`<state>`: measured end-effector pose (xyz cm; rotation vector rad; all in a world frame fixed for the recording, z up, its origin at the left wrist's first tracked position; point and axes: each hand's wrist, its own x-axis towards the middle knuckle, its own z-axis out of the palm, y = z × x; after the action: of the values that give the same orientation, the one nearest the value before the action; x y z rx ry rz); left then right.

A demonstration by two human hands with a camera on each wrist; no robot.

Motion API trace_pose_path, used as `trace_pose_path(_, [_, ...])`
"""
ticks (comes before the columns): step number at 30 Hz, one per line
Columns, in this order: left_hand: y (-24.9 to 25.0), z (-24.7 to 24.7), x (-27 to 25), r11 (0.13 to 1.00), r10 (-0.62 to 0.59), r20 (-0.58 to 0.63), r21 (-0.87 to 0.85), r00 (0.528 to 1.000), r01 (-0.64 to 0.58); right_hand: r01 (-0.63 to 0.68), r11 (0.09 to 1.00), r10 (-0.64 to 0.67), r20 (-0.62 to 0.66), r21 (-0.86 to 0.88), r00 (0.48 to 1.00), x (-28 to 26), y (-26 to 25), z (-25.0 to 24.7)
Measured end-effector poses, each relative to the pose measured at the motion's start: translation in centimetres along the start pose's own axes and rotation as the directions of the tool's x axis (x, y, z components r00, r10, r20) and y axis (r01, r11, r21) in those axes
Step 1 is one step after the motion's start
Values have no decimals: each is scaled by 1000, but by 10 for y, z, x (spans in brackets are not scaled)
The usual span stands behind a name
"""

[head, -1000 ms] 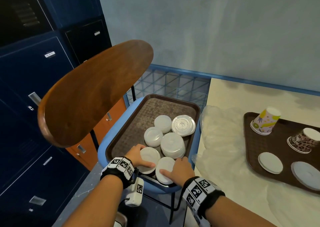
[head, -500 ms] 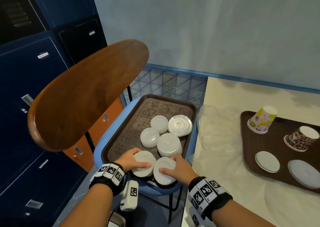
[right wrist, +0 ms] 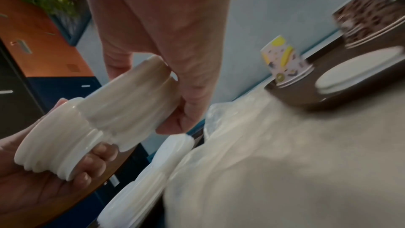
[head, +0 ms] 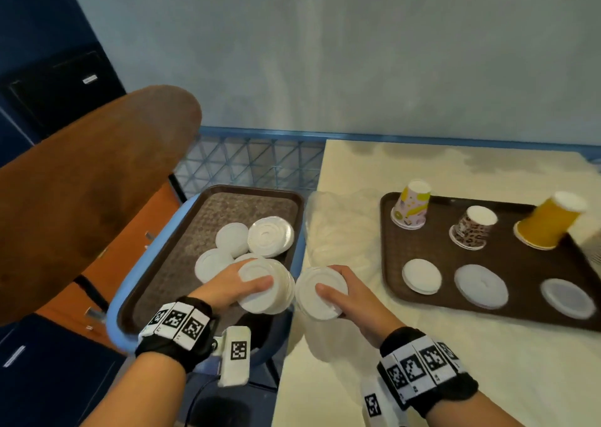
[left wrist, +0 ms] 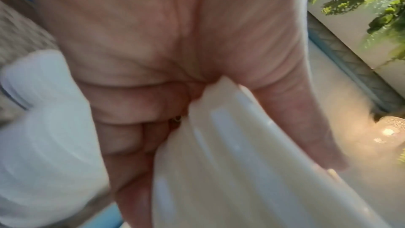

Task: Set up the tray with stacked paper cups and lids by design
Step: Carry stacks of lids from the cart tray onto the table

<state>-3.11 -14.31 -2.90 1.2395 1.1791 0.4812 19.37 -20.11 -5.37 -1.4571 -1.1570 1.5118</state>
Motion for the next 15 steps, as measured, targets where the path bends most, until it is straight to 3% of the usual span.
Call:
trace_pose_path(3, [20, 54, 12, 998, 10, 52, -59, 999, -7, -17, 998, 21, -76, 60, 997, -21, 6, -47])
trace_pose_path(8, [41, 158, 41, 999, -35, 111, -9, 993, 37, -57, 993, 77, -197, 105, 977, -65, 23, -136])
trace_pose_path(15, [44, 300, 70, 991, -126, 219, -22, 967, 134, -108, 974, 178, -380, 199, 908, -133, 64, -244])
